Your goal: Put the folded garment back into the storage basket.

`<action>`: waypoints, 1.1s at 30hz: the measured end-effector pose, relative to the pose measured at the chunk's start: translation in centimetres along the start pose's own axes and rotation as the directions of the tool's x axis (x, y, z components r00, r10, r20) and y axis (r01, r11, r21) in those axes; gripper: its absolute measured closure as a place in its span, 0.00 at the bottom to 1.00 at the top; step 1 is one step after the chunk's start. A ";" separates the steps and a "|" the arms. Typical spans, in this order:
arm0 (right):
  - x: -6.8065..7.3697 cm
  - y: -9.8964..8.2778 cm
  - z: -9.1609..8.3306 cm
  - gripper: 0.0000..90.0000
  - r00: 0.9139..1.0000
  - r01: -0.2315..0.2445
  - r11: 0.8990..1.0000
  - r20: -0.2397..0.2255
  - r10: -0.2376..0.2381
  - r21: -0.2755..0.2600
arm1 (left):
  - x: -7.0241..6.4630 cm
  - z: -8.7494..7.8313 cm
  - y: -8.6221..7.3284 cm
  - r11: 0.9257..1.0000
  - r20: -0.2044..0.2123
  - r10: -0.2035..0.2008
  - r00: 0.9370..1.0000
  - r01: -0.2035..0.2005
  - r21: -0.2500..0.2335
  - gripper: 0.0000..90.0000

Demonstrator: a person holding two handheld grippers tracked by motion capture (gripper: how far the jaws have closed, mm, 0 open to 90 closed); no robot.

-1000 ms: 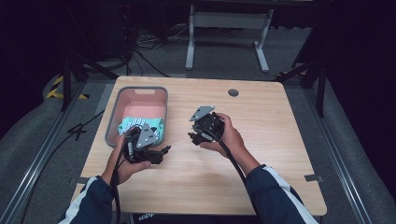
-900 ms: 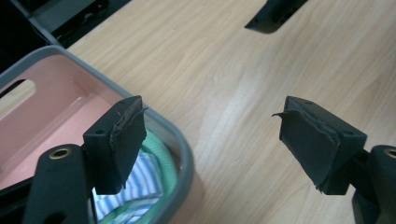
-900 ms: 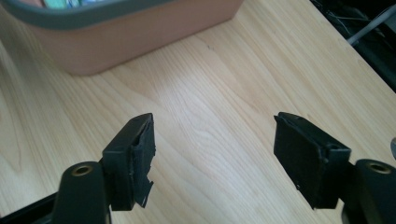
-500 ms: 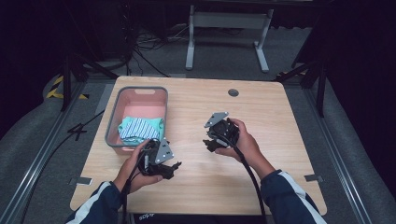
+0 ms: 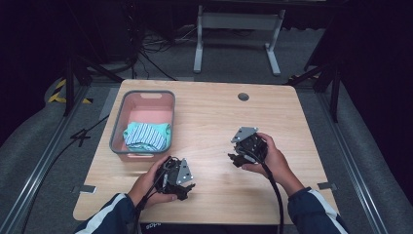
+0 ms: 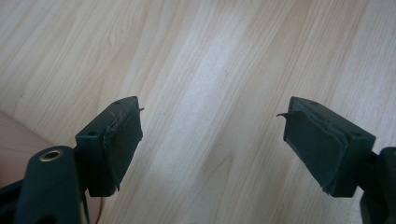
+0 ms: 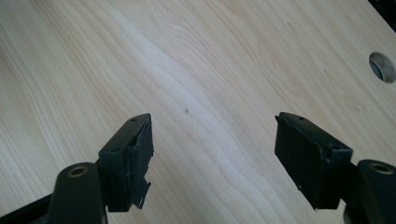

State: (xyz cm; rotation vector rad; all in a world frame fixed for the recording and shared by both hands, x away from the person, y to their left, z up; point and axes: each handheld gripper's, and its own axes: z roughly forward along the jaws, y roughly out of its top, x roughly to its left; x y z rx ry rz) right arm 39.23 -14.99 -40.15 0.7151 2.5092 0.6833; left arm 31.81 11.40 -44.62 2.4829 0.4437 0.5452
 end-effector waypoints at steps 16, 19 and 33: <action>-0.3 -7.3 -1.7 0.32 0.998 -0.066 0.997 0.007 0.067 -0.039 | -0.2 1.6 -0.9 1.000 0.076 -0.002 0.997 0.000 0.025 0.20; -0.3 -8.6 -1.7 0.31 0.997 -0.083 0.995 -0.005 0.083 -0.048 | -0.1 1.6 -1.2 1.000 0.095 -0.013 0.995 0.012 0.014 0.20; -1.2 -16.1 -2.5 0.30 0.971 -0.238 0.968 -0.019 0.237 -0.076 | 1.0 2.3 -3.4 0.979 0.228 -0.174 0.958 0.192 -0.063 0.18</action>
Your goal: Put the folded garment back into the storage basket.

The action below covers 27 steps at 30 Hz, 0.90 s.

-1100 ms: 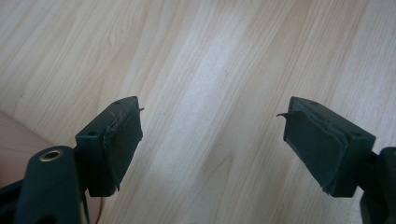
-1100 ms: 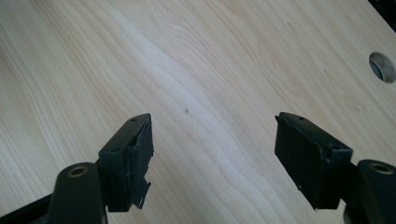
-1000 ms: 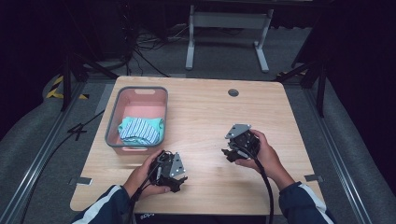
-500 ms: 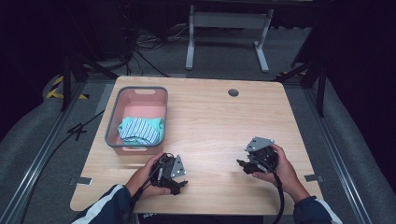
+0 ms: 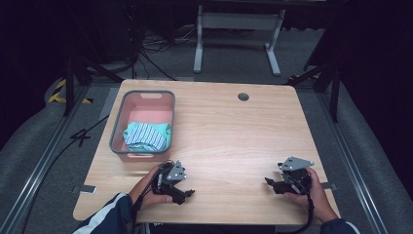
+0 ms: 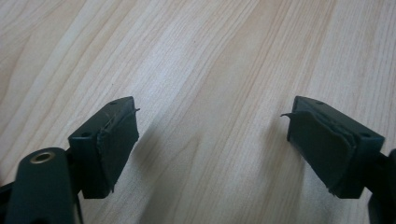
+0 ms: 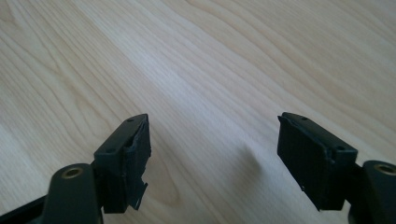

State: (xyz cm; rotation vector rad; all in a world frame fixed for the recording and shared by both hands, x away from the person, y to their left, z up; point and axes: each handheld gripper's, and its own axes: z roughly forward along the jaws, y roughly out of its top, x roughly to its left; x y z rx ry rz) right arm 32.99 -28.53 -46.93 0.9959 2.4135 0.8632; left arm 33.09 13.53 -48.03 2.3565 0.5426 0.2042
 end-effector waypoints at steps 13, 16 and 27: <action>-1.2 -3.0 -0.2 0.22 0.989 -0.143 0.986 -0.042 0.139 -0.089 | 0.2 0.1 -0.3 1.000 0.009 -0.007 1.000 0.007 -0.021 0.15; -1.2 -3.0 -0.2 0.21 0.989 -0.142 0.986 -0.040 0.139 -0.088 | 0.2 0.2 -0.2 1.000 0.009 -0.008 1.000 0.009 -0.017 0.13; -1.3 -2.9 -0.1 0.19 0.990 -0.140 0.987 -0.040 0.137 -0.083 | 0.2 0.3 -0.1 1.000 0.012 -0.004 1.000 0.005 -0.014 0.12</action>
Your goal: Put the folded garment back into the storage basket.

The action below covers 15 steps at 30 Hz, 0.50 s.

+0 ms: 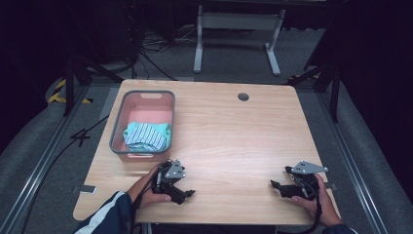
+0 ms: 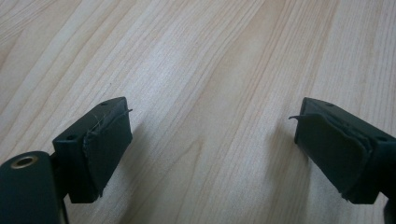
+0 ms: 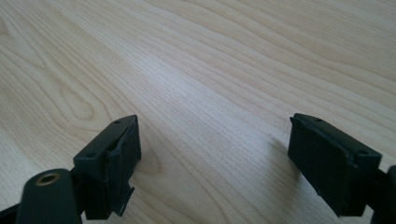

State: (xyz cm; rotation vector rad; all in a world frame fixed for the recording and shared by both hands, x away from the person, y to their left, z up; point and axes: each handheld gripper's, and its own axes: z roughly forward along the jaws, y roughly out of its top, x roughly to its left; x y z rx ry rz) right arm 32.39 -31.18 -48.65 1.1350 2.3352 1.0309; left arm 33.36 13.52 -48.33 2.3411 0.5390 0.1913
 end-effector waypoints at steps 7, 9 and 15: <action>-0.1 0.1 0.1 0.18 1.000 0.005 1.000 -0.005 -0.005 0.002 | 0.0 0.1 0.1 1.000 0.001 -0.004 1.000 0.004 -0.002 0.10; -0.1 0.1 0.1 0.18 1.000 0.007 1.000 -0.005 -0.007 0.002 | 0.0 0.1 0.1 1.000 0.001 -0.004 1.000 0.004 -0.002 0.10; -0.2 0.1 0.1 0.18 1.000 0.009 1.000 -0.007 -0.009 0.002 | 0.1 0.1 0.1 1.000 0.002 -0.003 1.000 0.003 -0.001 0.10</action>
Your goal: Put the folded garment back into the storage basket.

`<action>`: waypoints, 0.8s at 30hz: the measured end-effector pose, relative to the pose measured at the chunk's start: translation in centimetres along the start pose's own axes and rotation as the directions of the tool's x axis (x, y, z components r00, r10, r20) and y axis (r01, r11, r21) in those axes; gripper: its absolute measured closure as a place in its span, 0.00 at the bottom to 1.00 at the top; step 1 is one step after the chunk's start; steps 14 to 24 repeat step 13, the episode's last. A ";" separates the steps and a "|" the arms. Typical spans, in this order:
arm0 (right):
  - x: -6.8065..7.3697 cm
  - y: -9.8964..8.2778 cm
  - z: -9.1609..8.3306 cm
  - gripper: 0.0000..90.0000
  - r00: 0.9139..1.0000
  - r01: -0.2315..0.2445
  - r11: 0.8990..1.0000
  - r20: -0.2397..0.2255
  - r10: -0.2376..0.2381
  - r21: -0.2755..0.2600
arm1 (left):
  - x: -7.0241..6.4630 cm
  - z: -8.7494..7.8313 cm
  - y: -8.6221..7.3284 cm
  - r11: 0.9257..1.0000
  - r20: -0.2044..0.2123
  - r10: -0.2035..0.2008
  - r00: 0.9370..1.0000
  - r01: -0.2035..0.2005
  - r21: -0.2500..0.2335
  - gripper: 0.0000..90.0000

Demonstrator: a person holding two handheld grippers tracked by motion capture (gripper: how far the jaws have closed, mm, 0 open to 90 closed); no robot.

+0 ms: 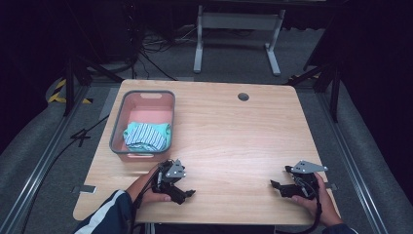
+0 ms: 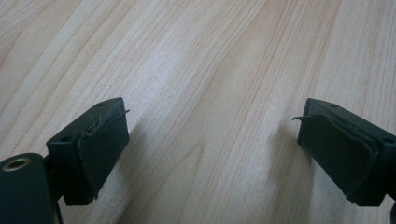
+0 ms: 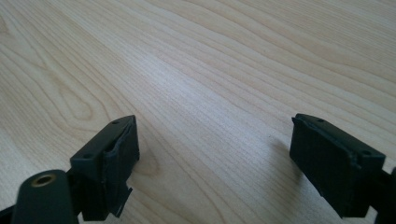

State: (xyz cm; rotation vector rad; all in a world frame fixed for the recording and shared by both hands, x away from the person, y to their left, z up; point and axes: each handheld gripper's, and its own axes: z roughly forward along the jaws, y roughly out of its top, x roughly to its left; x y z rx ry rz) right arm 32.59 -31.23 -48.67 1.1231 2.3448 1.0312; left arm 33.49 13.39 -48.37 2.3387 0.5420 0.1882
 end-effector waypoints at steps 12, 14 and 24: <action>0.0 0.1 0.0 0.18 1.000 -0.002 1.000 -0.001 0.002 0.000 | 0.1 0.1 0.2 1.000 -0.004 0.004 1.000 -0.004 0.015 0.06; 0.0 0.1 0.1 0.18 1.000 -0.004 1.000 0.000 0.004 0.000 | 0.1 0.1 0.2 1.000 -0.004 0.003 1.000 -0.003 0.015 0.06; 0.0 0.1 0.1 0.18 1.000 -0.004 1.000 0.000 0.004 0.000 | 0.1 0.1 0.2 1.000 -0.004 0.003 1.000 -0.003 0.015 0.06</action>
